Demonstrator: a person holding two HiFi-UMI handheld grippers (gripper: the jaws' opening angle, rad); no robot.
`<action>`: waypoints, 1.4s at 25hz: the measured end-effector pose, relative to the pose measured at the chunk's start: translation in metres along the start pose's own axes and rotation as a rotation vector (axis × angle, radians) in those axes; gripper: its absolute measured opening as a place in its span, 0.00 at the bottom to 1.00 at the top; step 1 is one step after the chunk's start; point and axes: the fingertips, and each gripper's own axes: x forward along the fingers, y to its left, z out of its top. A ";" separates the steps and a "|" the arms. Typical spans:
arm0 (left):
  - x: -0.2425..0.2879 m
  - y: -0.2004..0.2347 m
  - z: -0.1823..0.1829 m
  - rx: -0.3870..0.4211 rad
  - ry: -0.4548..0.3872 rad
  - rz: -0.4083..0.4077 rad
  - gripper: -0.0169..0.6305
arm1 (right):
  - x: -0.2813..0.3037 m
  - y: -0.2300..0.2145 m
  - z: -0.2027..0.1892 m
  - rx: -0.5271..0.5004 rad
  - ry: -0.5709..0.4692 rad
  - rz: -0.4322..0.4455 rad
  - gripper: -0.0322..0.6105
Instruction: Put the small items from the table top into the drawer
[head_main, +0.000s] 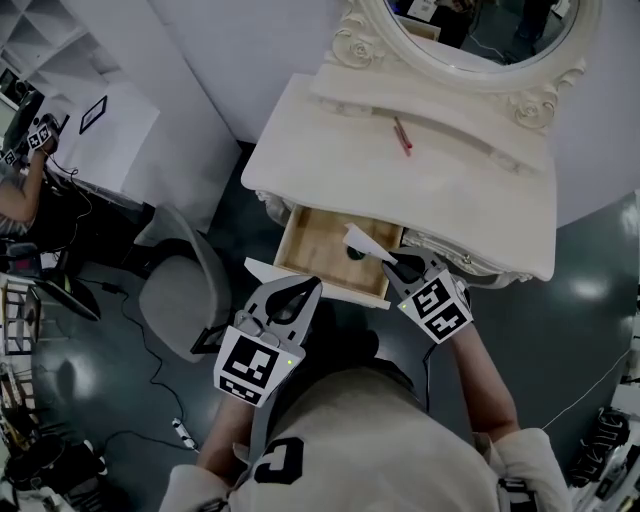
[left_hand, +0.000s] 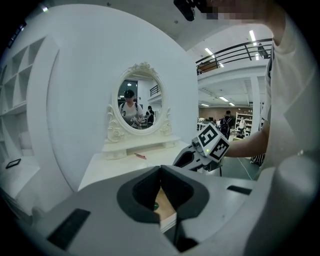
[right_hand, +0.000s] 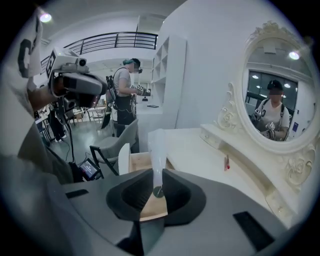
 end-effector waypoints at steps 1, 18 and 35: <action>0.000 0.008 -0.002 -0.012 -0.004 -0.005 0.12 | 0.007 0.001 0.002 -0.014 0.017 0.000 0.15; 0.005 0.114 -0.025 -0.139 -0.017 -0.041 0.12 | 0.110 0.013 0.016 -0.197 0.231 0.029 0.15; 0.017 0.134 -0.036 -0.174 0.024 -0.057 0.12 | 0.180 0.012 0.002 -0.356 0.272 -0.015 0.15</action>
